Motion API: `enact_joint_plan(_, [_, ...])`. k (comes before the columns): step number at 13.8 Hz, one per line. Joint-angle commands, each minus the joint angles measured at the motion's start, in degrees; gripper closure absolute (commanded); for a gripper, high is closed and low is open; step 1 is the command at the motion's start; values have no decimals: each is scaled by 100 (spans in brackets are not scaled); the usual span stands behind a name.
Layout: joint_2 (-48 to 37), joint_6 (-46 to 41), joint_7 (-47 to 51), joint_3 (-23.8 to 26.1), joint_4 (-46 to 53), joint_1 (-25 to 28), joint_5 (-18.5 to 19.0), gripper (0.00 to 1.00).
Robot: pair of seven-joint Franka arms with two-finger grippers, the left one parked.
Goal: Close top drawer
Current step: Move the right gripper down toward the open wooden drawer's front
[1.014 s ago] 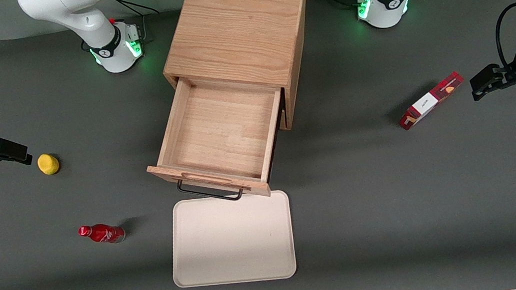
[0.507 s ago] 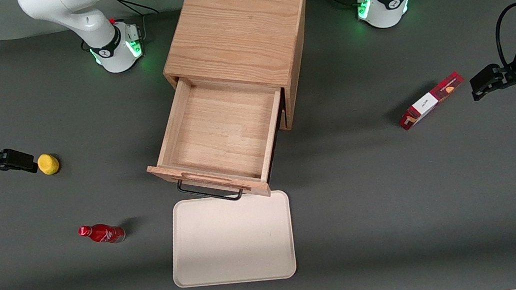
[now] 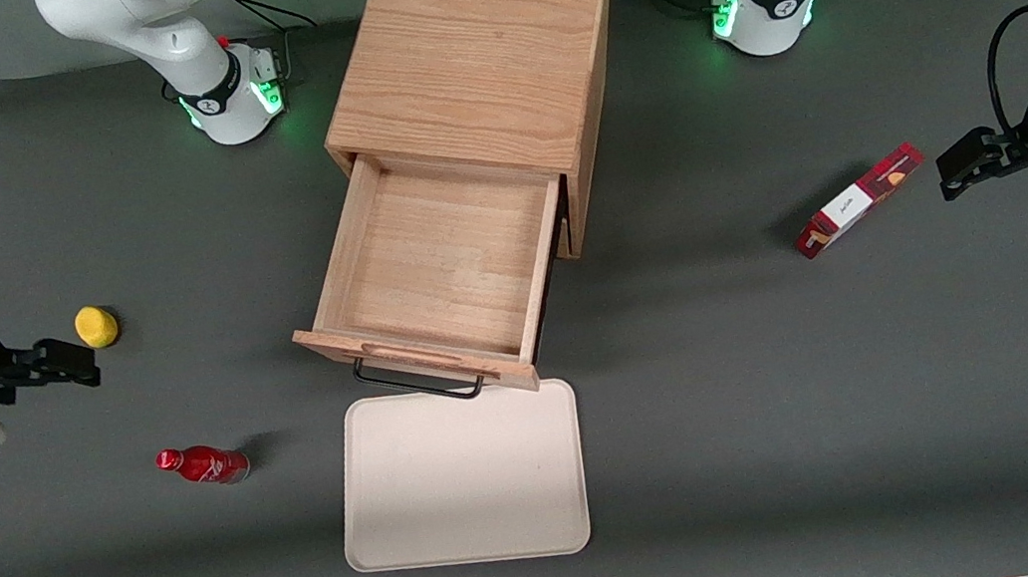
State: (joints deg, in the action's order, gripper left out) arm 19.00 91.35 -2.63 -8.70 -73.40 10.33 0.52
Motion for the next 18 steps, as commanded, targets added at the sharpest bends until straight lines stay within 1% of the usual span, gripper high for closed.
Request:
enact_joint_plan(1, [735,-109,-263,167,1027,4,-8,0])
enact_joint_plan(3, [894,65,-772,220,1178,56,-8,0])
enact_joint_plan(5, [947,478,-932,412,1170,92,-8,0])
enact_joint_plan(7, [1166,847,-932,667,1196,83,-8,0])
enact_joint_plan(9, [1386,1234,-923,765,1266,101,-8,0])
enact_joint_plan(12, [1554,1656,-845,1054,1258,101,-8,0])
enact_joint_plan(15, [1685,1885,-529,1178,1249,101,-25,0])
enact_joint_plan(17, [1703,1878,-633,1327,1231,101,-26,0])
enact_joint_plan(18, [1703,1843,-868,1493,1214,109,-26,0])
